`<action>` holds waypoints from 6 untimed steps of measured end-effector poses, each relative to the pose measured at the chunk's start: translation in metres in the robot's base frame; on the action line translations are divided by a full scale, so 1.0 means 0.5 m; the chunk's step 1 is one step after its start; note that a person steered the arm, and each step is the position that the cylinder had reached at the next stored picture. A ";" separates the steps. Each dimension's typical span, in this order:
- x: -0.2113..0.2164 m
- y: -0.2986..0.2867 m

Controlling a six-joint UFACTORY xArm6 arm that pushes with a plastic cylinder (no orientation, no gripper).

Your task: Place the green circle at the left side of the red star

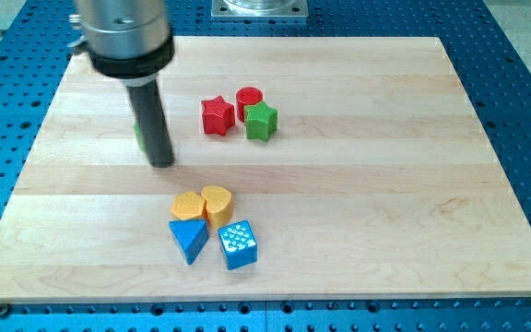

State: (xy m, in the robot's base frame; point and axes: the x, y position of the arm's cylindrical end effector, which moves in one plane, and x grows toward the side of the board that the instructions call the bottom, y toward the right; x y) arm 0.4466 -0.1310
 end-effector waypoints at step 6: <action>-0.005 -0.106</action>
